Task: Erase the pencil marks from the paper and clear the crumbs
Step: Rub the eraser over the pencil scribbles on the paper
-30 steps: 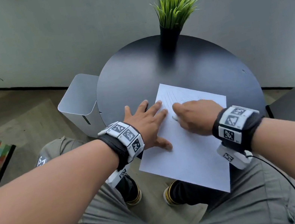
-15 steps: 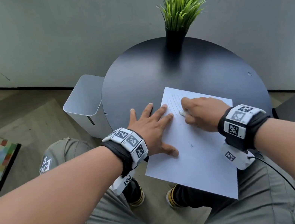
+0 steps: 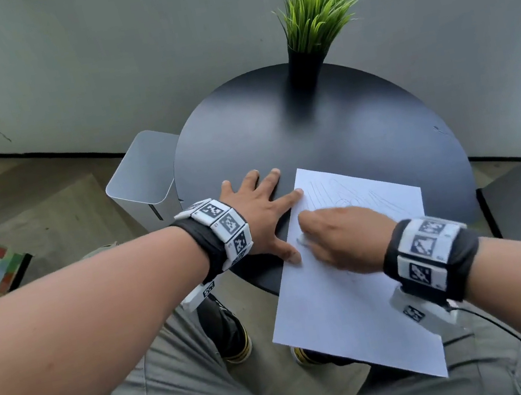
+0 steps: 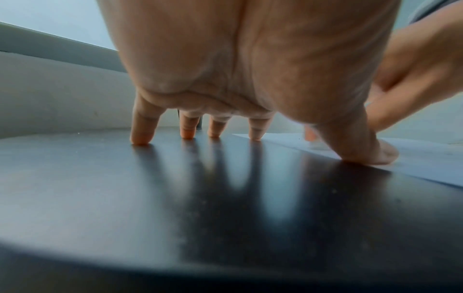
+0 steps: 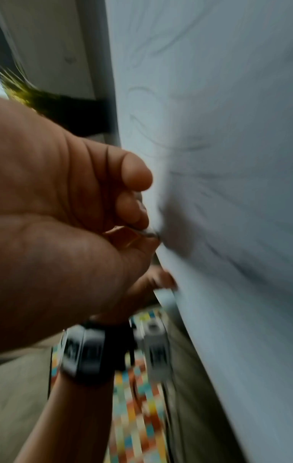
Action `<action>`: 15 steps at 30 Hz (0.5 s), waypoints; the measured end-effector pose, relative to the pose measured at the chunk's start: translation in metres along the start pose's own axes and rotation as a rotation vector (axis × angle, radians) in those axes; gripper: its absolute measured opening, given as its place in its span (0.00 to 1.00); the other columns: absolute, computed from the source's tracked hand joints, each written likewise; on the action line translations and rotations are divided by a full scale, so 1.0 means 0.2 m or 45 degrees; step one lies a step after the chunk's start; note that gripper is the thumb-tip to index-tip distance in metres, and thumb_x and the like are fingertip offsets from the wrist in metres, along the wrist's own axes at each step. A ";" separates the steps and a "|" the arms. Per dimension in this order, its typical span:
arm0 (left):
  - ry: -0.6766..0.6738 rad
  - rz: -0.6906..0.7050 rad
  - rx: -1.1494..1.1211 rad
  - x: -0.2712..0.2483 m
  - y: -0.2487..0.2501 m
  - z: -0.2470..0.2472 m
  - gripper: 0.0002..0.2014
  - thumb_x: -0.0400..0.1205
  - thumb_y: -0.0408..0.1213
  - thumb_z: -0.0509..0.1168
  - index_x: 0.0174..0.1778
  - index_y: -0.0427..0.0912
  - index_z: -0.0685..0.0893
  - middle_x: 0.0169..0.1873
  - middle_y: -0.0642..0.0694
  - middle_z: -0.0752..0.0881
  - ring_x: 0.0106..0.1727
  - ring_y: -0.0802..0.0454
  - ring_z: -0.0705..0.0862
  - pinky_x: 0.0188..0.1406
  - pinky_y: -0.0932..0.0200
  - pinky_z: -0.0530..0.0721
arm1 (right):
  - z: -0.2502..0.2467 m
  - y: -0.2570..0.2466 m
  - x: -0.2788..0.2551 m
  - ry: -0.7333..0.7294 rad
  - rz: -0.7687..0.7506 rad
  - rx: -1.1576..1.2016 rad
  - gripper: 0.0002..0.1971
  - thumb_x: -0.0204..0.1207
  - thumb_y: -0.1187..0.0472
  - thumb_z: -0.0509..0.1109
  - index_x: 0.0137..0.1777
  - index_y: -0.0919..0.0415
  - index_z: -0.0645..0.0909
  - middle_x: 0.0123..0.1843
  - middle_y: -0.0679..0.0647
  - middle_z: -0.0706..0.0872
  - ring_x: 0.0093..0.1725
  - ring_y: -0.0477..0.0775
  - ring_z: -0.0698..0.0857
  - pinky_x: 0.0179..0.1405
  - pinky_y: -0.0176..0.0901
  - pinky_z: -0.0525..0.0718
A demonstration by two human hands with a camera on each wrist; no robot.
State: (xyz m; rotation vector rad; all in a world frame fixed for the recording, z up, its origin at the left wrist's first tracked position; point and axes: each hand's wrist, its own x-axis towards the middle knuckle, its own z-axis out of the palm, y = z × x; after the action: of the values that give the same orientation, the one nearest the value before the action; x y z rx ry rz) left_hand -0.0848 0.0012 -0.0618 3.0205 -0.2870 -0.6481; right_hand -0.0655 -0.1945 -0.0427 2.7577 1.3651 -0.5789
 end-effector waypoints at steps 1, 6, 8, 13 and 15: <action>0.005 0.005 0.014 0.00 0.00 0.00 0.63 0.56 0.87 0.62 0.84 0.70 0.43 0.89 0.48 0.41 0.87 0.34 0.45 0.75 0.20 0.59 | -0.02 0.02 0.06 0.038 0.064 -0.008 0.12 0.84 0.47 0.52 0.55 0.55 0.66 0.47 0.57 0.82 0.45 0.65 0.81 0.42 0.53 0.80; 0.008 0.005 0.063 0.01 -0.01 -0.01 0.64 0.54 0.88 0.62 0.84 0.70 0.42 0.88 0.48 0.43 0.86 0.34 0.47 0.74 0.21 0.63 | -0.07 0.03 0.13 0.089 0.158 -0.086 0.10 0.84 0.51 0.54 0.56 0.57 0.67 0.50 0.61 0.84 0.43 0.65 0.79 0.37 0.49 0.70; 0.004 0.006 0.060 0.01 -0.01 -0.01 0.65 0.54 0.88 0.61 0.85 0.69 0.42 0.88 0.48 0.42 0.86 0.35 0.46 0.74 0.21 0.63 | -0.02 -0.06 0.02 -0.057 0.024 -0.129 0.10 0.84 0.51 0.52 0.55 0.56 0.66 0.45 0.57 0.81 0.41 0.66 0.80 0.35 0.50 0.75; 0.020 0.012 0.061 0.01 -0.01 0.00 0.65 0.54 0.89 0.61 0.85 0.69 0.42 0.88 0.47 0.42 0.86 0.35 0.46 0.74 0.21 0.63 | -0.07 0.07 0.19 0.132 0.204 -0.108 0.09 0.83 0.51 0.52 0.51 0.57 0.65 0.49 0.61 0.86 0.45 0.67 0.84 0.37 0.52 0.78; 0.010 0.008 0.070 0.01 -0.01 -0.01 0.66 0.54 0.89 0.61 0.85 0.68 0.42 0.88 0.48 0.42 0.86 0.35 0.46 0.74 0.20 0.63 | -0.07 0.06 0.16 0.094 0.132 -0.113 0.08 0.83 0.52 0.53 0.52 0.56 0.65 0.48 0.59 0.84 0.43 0.66 0.82 0.35 0.51 0.76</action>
State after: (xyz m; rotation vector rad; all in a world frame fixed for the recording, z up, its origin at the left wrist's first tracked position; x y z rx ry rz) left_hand -0.0824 0.0028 -0.0606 3.0721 -0.3192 -0.6387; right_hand -0.0348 -0.1749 -0.0425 2.7831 1.2196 -0.4059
